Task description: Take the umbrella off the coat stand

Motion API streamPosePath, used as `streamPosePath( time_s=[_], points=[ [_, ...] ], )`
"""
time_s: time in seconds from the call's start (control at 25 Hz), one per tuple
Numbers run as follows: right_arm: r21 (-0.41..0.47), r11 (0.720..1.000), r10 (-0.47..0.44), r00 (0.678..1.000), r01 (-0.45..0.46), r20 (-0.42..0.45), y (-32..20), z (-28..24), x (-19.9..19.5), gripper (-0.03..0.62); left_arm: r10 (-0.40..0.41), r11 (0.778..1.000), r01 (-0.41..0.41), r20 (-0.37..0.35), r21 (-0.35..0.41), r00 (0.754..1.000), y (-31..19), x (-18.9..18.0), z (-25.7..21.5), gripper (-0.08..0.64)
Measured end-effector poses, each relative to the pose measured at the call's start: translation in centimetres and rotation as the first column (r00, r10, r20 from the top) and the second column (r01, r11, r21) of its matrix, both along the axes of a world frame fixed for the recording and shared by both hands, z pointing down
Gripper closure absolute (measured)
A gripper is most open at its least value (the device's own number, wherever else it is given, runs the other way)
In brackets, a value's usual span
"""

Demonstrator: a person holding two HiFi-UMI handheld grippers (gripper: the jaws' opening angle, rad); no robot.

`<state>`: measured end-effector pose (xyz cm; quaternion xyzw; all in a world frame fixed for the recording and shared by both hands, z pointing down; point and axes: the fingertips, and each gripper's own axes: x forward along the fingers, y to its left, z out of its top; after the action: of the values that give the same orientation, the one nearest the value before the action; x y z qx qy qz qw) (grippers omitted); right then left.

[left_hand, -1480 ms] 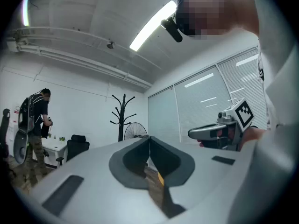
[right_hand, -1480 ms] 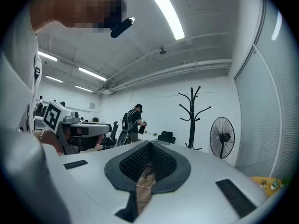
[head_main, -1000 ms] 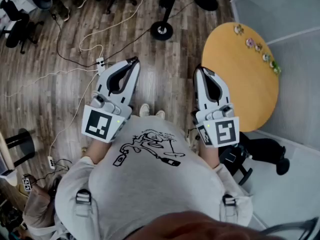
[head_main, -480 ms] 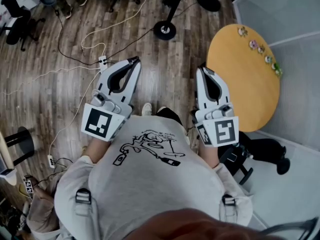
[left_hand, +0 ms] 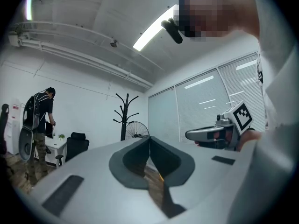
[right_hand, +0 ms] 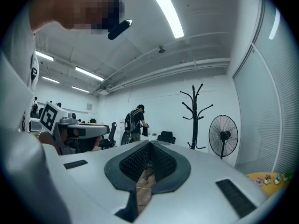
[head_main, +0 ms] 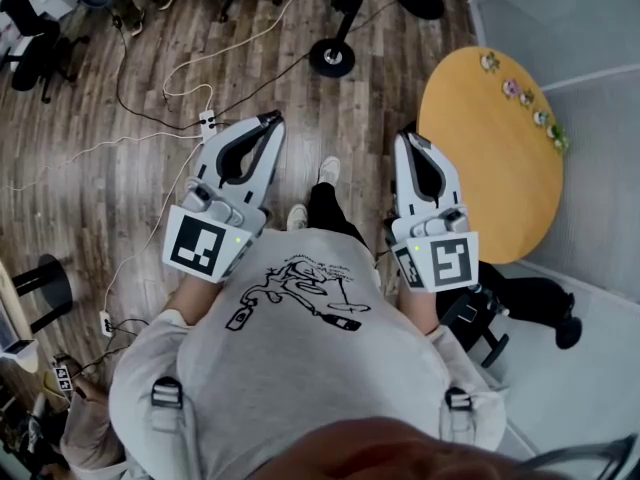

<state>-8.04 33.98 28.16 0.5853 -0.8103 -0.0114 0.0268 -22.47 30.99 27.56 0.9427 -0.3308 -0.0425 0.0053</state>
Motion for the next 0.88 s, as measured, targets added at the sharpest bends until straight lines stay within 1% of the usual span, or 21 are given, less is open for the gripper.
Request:
streamPosePath(
  time_s=[0.36, 0.68, 0.88],
  points=[
    [0.001, 1.0, 0.001, 1.0, -0.001, 0.004, -2.7, 0.1, 0.9, 0.577, 0.002, 1.0, -0.002, 0.005, -0.001, 1.0, -2.7, 0.9, 0.1, 0.551],
    [0.003, 1.0, -0.005, 1.0, 0.005, 0.008, -6.2, 0.1, 3.2, 0.577, 0.001, 1.0, -0.001, 0.016, -0.001, 1.0, -6.0, 3.4, 0.0, 0.551],
    [0.002, 1.0, -0.008, 1.0, 0.008, 0.011, -8.6, -0.1, 5.6, 0.577, -0.003, 1.0, 0.003, 0.02, 0.001, 1.0, -8.5, 5.8, -0.4, 0.551]
  ],
)
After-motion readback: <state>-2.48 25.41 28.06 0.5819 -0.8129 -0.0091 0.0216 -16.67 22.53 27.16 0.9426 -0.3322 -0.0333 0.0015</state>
